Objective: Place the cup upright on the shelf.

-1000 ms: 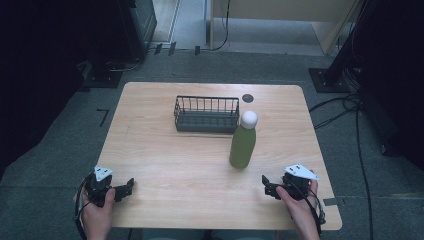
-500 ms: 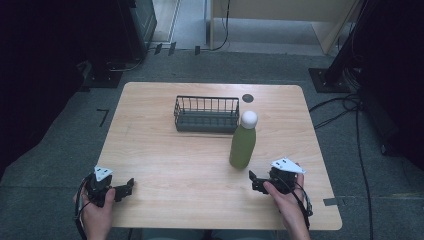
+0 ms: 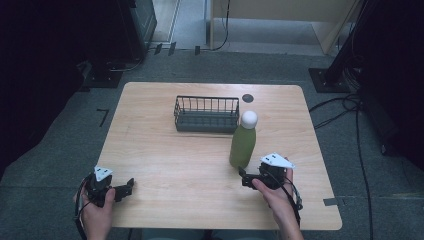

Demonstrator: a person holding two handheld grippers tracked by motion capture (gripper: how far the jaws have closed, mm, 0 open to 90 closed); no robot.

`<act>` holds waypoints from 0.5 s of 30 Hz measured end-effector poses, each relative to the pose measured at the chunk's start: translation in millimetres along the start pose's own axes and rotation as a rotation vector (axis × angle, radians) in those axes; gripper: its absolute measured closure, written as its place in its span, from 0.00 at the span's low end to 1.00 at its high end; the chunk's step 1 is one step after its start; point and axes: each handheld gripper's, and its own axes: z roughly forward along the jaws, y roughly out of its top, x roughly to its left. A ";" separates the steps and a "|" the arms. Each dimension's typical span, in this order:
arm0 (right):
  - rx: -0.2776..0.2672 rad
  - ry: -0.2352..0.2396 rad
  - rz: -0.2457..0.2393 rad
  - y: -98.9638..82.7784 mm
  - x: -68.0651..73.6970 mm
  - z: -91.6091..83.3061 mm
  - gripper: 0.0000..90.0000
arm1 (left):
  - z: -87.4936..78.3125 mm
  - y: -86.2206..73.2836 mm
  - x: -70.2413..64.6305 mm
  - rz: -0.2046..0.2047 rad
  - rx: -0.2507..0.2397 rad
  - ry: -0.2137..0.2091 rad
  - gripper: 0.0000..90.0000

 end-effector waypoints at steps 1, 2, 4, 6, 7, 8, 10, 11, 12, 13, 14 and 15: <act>-0.001 0.003 -0.001 1.0 1.3 1.0 0.00 | 0.0 0.0 0.0 0.000 0.000 0.000 0.00; -0.005 0.007 0.001 2.0 2.5 2.1 0.00 | 0.0 0.0 0.0 0.000 0.000 0.000 0.00; -0.013 0.007 0.005 4.0 4.6 4.1 0.01 | 0.0 0.0 0.0 0.000 0.000 0.000 0.00; -0.020 0.007 0.007 5.5 5.8 5.3 0.03 | 0.0 0.0 0.0 0.000 0.000 0.000 0.00; -0.031 -0.002 0.007 7.5 7.1 6.1 0.05 | 0.0 0.0 0.0 0.000 0.000 0.000 0.00; -0.031 -0.002 0.007 7.5 7.1 6.1 0.05 | 0.0 0.0 0.0 0.000 0.000 0.000 0.00; -0.055 -0.005 0.011 10.8 8.8 5.9 0.07 | 0.0 0.0 0.0 0.000 0.000 0.000 0.00; -0.062 -0.009 0.012 12.2 9.3 5.8 0.08 | 0.0 0.0 0.0 0.000 0.000 0.000 0.00; -0.065 -0.012 0.013 13.0 9.5 6.0 0.08 | 0.0 0.0 0.0 0.000 0.000 0.000 0.00; -0.068 -0.011 0.018 14.0 9.7 6.3 0.09 | 0.0 0.0 0.0 0.000 0.000 0.000 0.00; -0.077 -0.013 0.023 15.0 9.9 6.7 0.12 | 0.0 0.0 0.0 0.000 0.000 0.000 0.00; -0.083 -0.019 0.025 15.6 10.1 7.0 0.14 | 0.0 0.0 0.0 0.000 -0.001 0.000 0.00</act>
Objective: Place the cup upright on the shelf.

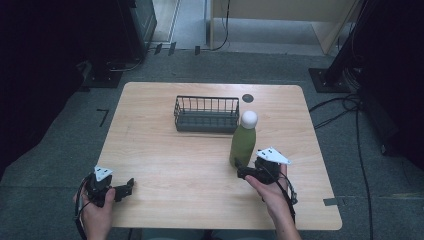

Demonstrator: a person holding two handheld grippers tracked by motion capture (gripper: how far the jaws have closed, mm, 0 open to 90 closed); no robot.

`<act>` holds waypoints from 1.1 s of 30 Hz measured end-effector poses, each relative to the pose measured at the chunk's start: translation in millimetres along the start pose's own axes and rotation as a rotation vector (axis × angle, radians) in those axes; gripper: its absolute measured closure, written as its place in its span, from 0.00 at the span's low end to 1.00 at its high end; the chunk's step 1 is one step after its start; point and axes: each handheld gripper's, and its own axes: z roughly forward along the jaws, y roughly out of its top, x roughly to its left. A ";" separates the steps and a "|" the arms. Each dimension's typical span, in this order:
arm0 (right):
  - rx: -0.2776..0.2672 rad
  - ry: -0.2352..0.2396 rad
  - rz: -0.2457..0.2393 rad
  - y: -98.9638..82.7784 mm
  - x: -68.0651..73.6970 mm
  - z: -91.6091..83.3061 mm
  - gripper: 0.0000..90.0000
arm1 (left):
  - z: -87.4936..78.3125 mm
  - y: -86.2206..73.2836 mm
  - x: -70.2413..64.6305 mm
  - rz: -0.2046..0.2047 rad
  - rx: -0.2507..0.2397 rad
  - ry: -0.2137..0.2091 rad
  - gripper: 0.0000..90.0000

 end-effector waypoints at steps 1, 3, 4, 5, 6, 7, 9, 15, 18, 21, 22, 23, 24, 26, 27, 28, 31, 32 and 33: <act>0.000 0.000 0.000 0.0 0.0 0.0 0.14 | 0.0 0.0 0.0 0.000 0.000 0.000 0.00; -0.008 -0.006 0.006 1.9 0.6 1.2 0.14 | 0.0 0.0 0.0 0.000 0.000 0.000 0.00; -0.011 -0.005 0.006 2.5 0.6 1.6 0.14 | 0.0 0.0 0.0 0.000 0.000 0.000 0.00; -0.015 -0.004 0.008 3.4 1.1 2.0 0.15 | 0.0 0.0 0.0 0.000 0.000 0.000 0.00; -0.023 -0.002 0.008 5.4 2.0 2.8 0.15 | 0.0 0.0 0.0 0.000 0.000 0.000 0.00; -0.023 -0.002 0.008 5.4 2.0 2.8 0.15 | 0.0 0.0 0.0 0.000 0.000 0.000 0.00; -0.028 -0.003 0.005 8.2 2.7 4.0 0.15 | 0.0 0.0 0.0 0.000 0.000 0.000 0.00; -0.042 -0.006 0.004 15.5 4.4 8.4 0.15 | 0.0 0.0 0.0 0.000 0.000 0.000 0.00; -0.051 -0.006 0.007 19.5 6.1 12.1 0.16 | 0.0 0.0 0.0 0.000 0.001 0.000 0.00; -0.052 -0.003 0.012 21.4 6.3 14.0 0.16 | 0.0 0.0 0.0 0.000 0.000 0.000 0.00; -0.052 -0.003 0.014 21.9 6.4 14.4 0.16 | 0.0 0.0 0.0 0.000 0.000 0.000 0.00; -0.054 -0.001 0.015 22.5 6.3 15.3 0.16 | 0.0 0.0 0.0 0.000 0.000 0.000 0.00; -0.057 0.002 0.021 23.2 6.4 16.5 0.17 | 0.0 0.0 0.0 0.000 0.000 0.000 0.00; -0.058 0.003 0.024 24.4 6.8 18.2 0.17 | 0.0 0.0 0.0 0.000 0.000 0.000 0.00; -0.059 0.003 0.024 24.9 7.0 18.7 0.17 | 0.0 0.0 0.0 0.000 0.000 0.000 0.00; -0.060 0.002 0.024 25.7 7.3 19.4 0.17 | 0.0 0.0 0.0 0.000 0.000 0.000 0.00; -0.070 0.000 0.025 28.1 8.0 21.4 0.17 | 0.0 0.0 0.0 0.000 0.000 0.000 0.00; -0.076 -0.001 0.019 29.6 8.2 22.2 0.18 | 0.0 0.0 0.0 0.000 0.000 0.000 0.00; -0.076 -0.001 0.019 29.6 8.2 22.2 0.18 | 0.0 0.0 0.0 0.000 0.000 0.000 0.00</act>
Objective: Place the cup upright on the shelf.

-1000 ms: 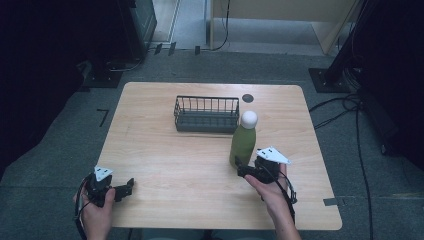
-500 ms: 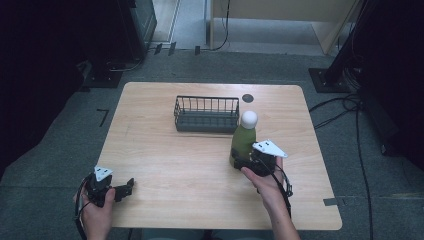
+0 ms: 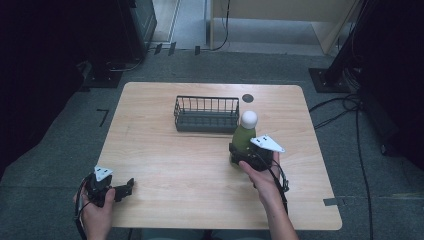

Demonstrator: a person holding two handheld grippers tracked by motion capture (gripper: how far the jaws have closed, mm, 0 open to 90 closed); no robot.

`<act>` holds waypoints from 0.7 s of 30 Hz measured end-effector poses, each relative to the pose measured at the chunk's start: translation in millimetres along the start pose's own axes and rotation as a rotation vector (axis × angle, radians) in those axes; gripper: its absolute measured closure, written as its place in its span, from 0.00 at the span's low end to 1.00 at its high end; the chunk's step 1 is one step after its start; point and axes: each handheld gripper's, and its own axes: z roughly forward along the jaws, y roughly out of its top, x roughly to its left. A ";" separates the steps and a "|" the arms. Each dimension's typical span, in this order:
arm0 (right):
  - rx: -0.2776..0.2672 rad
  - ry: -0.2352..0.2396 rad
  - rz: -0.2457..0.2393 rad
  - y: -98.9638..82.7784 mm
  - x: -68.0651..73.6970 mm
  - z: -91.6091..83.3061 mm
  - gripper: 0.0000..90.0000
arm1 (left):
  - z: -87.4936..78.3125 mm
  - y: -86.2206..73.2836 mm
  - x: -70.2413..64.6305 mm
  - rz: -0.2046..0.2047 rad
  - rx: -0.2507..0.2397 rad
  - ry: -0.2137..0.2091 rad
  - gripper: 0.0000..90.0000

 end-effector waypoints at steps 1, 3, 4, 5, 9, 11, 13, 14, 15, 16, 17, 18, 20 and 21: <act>-0.009 -0.004 -0.011 0.6 0.4 0.5 0.20 | 0.0 0.0 0.0 0.000 0.000 0.000 0.00; -0.013 -0.008 -0.014 0.7 0.7 0.6 0.20 | 0.0 0.0 0.0 0.000 0.000 0.000 0.00; -0.018 -0.011 -0.016 0.9 0.5 1.1 0.20 | 0.0 0.0 0.0 0.000 0.000 0.000 0.00; -0.020 -0.015 -0.019 1.5 0.5 1.7 0.21 | 0.0 0.0 0.0 0.000 0.000 0.000 0.00; -0.023 -0.003 -0.008 4.0 -0.3 3.1 0.21 | 0.1 0.0 -0.1 -0.002 -0.002 0.000 0.00; -0.027 0.012 0.003 7.4 0.2 3.5 0.22 | 0.0 0.0 -0.1 -0.002 0.000 0.000 0.00; -0.029 0.023 0.003 11.8 2.4 3.7 0.22 | 0.0 0.0 -0.1 -0.002 -0.001 0.000 0.00; -0.031 0.028 -0.003 14.2 3.7 3.9 0.22 | 0.0 0.0 -0.1 -0.002 0.000 0.000 0.00; -0.031 0.036 -0.013 19.2 7.2 4.3 0.22 | 0.1 0.0 -0.1 -0.002 -0.002 0.000 0.00; -0.031 0.036 -0.013 19.2 7.2 4.3 0.22 | 0.1 0.0 -0.1 -0.002 -0.002 0.000 0.00; -0.035 0.046 -0.021 24.5 10.9 4.6 0.22 | 0.2 0.0 -0.2 -0.003 -0.003 0.000 0.00; -0.035 0.046 -0.021 24.5 10.9 4.6 0.22 | 0.2 0.0 -0.2 -0.003 -0.003 0.000 0.00; -0.039 0.059 -0.027 30.2 14.6 5.1 0.22 | 0.2 0.0 -0.1 -0.001 -0.003 0.000 0.00; -0.043 0.071 -0.034 36.9 19.2 5.9 0.22 | 0.1 0.0 -0.1 -0.001 -0.003 0.000 0.00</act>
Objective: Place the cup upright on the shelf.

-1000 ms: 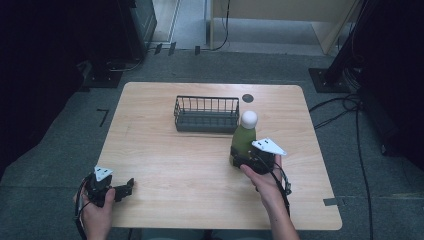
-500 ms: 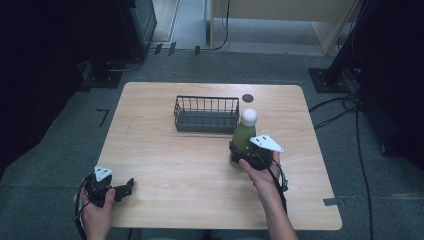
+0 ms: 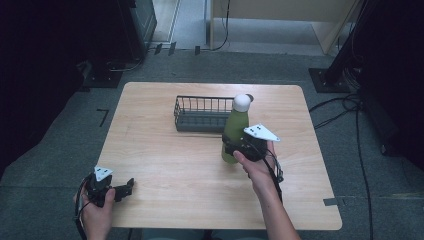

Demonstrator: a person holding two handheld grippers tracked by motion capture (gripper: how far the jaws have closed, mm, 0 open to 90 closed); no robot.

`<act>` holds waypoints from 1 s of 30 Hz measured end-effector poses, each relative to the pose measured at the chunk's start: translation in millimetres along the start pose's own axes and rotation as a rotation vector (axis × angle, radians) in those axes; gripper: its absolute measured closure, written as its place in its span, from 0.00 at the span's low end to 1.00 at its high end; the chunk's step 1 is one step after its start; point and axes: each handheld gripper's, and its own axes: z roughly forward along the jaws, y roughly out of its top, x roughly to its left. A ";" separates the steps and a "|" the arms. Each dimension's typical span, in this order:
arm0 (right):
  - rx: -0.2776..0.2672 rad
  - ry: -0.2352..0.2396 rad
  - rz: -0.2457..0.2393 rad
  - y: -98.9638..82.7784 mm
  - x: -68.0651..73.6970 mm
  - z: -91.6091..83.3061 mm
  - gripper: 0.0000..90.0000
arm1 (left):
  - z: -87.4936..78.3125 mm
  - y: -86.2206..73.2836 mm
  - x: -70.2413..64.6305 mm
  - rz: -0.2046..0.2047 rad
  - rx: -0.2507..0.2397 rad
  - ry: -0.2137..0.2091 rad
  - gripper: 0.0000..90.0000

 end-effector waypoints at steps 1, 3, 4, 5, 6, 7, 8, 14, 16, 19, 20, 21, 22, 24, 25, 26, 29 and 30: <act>0.000 0.000 0.000 0.0 0.0 0.0 0.22 | 0.0 0.0 0.0 0.000 0.000 0.000 0.00; -0.006 0.009 -0.007 4.9 3.4 1.4 0.22 | 0.0 0.0 0.0 0.000 0.000 0.000 0.00; -0.006 0.011 -0.012 7.7 5.7 2.3 0.22 | 0.0 0.0 0.0 0.000 0.000 0.000 0.00; -0.004 0.014 -0.018 10.5 8.1 3.2 0.22 | 0.0 0.0 0.0 0.000 0.000 0.000 0.00; -0.006 0.016 -0.026 13.2 10.3 4.1 0.22 | 0.1 0.0 -0.1 -0.001 -0.001 0.000 0.00; -0.010 0.019 -0.033 15.9 12.5 5.2 0.22 | 0.1 0.0 -0.1 -0.002 -0.002 0.000 0.00; -0.010 0.022 -0.036 18.7 14.6 6.1 0.22 | 0.1 0.0 -0.1 -0.002 -0.002 0.000 0.00; -0.023 0.035 -0.043 35.0 24.3 10.8 0.22 | 0.1 0.0 -0.1 -0.002 -0.002 0.000 0.00; -0.030 0.032 -0.047 40.7 26.9 12.5 0.22 | 0.1 0.0 -0.1 -0.002 -0.001 0.000 0.00; -0.036 0.030 -0.047 48.1 28.6 14.9 0.22 | -0.1 0.1 -0.1 -0.002 0.001 0.000 0.00; -0.040 0.026 -0.047 51.0 28.7 16.0 0.22 | -0.1 0.1 -0.2 -0.002 0.001 0.000 0.00; -0.042 0.024 -0.045 54.8 28.7 17.2 0.22 | -0.1 0.1 -0.2 -0.002 0.001 0.000 0.00; -0.046 0.022 -0.046 57.1 28.4 18.2 0.22 | -0.1 0.1 -0.2 -0.002 0.001 0.000 0.00; -0.054 0.016 -0.039 64.4 27.6 20.9 0.22 | -0.1 0.1 -0.1 -0.002 0.002 0.000 0.00; -0.055 0.012 -0.039 67.6 27.0 22.2 0.22 | -0.1 0.1 -0.2 -0.002 0.001 0.000 0.00; -0.057 0.003 -0.033 72.8 26.1 24.4 0.22 | -0.1 0.1 -0.2 -0.002 0.001 0.000 0.00; -0.059 -0.004 -0.031 78.2 24.5 26.9 0.22 | -0.1 0.1 -0.1 -0.002 0.001 0.000 0.00; -0.061 -0.007 -0.025 83.0 23.2 29.5 0.22 | -0.1 0.1 -0.1 -0.002 0.002 0.000 0.00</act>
